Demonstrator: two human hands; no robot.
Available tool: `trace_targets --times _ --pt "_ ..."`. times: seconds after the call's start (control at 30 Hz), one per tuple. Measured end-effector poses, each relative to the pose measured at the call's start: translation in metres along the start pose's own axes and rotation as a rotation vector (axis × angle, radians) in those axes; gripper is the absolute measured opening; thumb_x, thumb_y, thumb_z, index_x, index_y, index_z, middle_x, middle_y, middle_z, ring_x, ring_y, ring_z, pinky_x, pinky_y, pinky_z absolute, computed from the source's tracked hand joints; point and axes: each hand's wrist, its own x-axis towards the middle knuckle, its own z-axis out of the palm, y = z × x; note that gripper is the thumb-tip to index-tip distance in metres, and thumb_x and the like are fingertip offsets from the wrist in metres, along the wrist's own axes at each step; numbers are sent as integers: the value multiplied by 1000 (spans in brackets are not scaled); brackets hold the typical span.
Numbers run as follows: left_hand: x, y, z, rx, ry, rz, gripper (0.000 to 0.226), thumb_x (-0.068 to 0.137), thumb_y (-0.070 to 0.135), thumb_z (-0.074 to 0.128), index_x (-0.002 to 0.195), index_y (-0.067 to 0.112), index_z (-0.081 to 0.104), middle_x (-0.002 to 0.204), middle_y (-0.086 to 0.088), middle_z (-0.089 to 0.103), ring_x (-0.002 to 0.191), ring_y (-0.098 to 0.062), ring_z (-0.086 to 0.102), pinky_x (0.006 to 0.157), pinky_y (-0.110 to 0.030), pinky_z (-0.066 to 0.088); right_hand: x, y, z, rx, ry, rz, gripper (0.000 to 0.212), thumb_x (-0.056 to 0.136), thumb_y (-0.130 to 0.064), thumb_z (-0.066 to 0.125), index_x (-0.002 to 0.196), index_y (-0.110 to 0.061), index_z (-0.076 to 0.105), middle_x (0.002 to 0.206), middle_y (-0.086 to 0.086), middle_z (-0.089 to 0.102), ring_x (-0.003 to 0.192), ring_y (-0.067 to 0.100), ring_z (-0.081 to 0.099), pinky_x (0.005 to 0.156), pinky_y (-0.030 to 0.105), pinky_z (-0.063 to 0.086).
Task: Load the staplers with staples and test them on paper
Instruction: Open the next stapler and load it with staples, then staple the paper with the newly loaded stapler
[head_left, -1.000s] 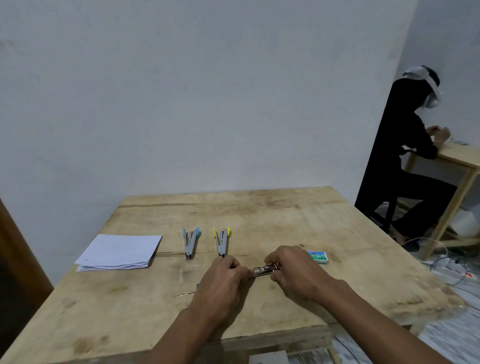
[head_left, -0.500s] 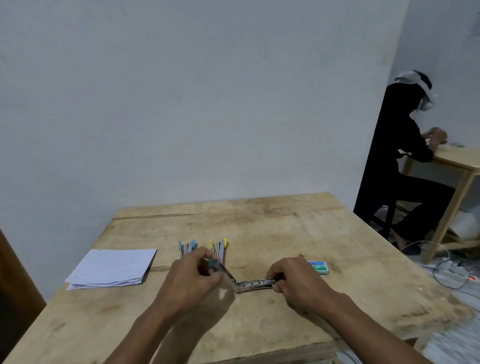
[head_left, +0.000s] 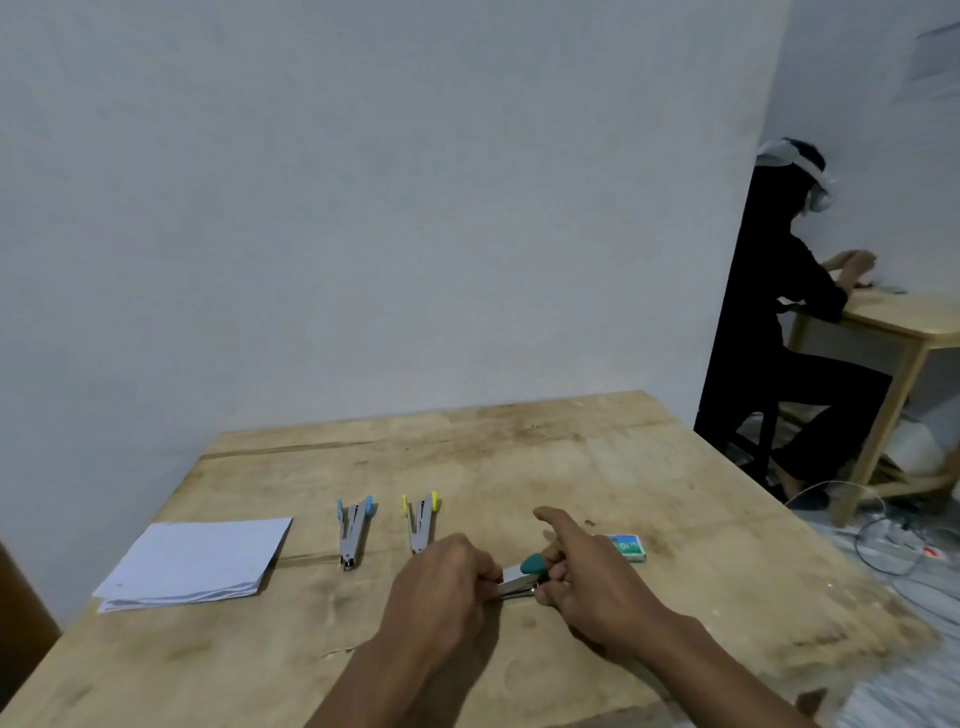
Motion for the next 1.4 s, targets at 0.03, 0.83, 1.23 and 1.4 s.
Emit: trace_targets --times 0.03,0.83,1.23,1.4 --pt "1 2 0 30 -20 4 20 87 28 57 98 30 73 91 9 61 85 -12 59 64 -24 36 -1 1 0 0 1 -1 75 87 -4 65 150 -26 30 99 -7 59 83 4 56 82 19 50" --pt "-21 9 -20 -1393 -39 -631 33 103 6 39 86 -3 65 65 -13 58 50 -14 50 46 -20 39 15 -43 -12 558 -8 146 6 87 -16 73 89 -11 74 64 -2 59 58 7 54 54 22 45" --pt "-51 -98 -61 -362 361 -649 44 98 25 47 141 17 49 133 -2 58 122 -17 53 96 -25 40 93 -155 53 849 -101 172 20 104 -27 41 99 -12 53 72 9 58 62 22 60 57 30 42" --pt "-63 -162 -64 119 81 -689 45 94 52 39 128 25 49 124 -7 49 120 -28 41 86 -32 35 122 -196 109 660 -312 160 40 86 -52 64 80 -18 45 60 1 38 50 17 38 49 26 31"
